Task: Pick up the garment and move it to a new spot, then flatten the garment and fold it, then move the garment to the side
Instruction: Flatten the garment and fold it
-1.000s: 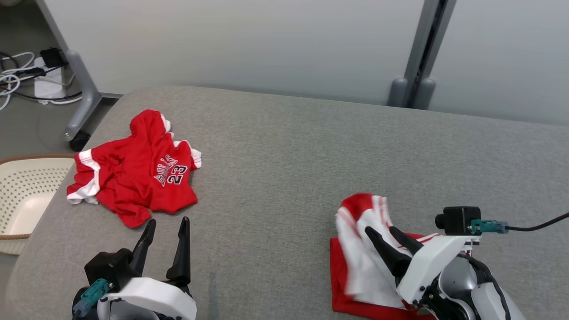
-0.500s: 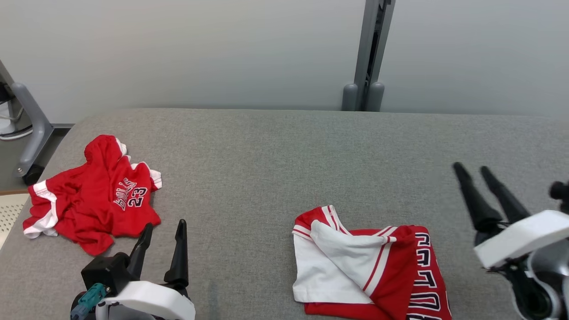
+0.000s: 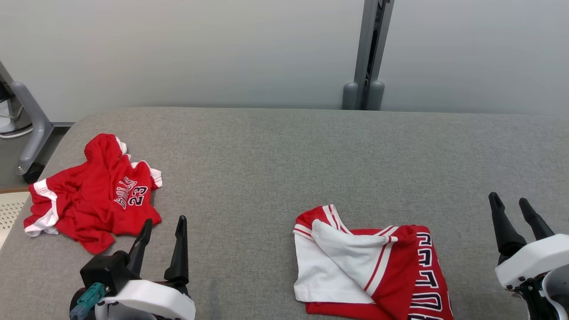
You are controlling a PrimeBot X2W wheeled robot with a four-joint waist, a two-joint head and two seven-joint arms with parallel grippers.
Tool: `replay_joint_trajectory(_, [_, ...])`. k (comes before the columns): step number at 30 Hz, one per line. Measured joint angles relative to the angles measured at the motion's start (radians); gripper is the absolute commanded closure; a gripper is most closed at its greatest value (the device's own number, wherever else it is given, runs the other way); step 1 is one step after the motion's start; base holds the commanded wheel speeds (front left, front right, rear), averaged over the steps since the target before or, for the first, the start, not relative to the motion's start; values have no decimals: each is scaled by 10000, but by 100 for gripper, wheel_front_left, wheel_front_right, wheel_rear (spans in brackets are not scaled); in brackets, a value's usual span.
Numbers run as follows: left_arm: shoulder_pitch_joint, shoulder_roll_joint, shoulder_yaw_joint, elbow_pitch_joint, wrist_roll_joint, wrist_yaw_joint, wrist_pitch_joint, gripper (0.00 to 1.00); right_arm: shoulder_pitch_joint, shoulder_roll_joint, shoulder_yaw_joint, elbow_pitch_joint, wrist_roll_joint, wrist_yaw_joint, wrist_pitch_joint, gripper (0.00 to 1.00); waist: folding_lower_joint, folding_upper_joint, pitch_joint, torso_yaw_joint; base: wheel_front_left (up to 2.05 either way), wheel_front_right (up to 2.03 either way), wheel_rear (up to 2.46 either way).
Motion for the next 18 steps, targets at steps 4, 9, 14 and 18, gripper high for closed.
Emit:
replay_joint_trajectory(4, [-7, -17, 56, -50, 128, 25, -13, 0, -147, -399, 568, 1041, -182, 0, -347, 100, 0, 0, -34, 186, 0, 0, 0])
replay_joint_trajectory(9, [-13, -90, 169, -203, 431, 12, -42, 0, -377, -865, 1572, 2569, -263, 0, -865, 100, 0, 0, -104, 470, 0, 0, 0])
replay_joint_trajectory(14, [10, -305, 481, -598, 955, -196, -58, 0, -695, -1032, 2395, 4090, 378, 0, -1386, 100, 0, 0, -144, 746, 0, 0, 0])
replay_joint_trajectory(18, [226, -623, 846, -834, 1434, -472, -59, 0, -918, -1057, 3313, 4811, 1312, 0, -1595, 100, 0, 0, -141, 978, 0, 0, 0])
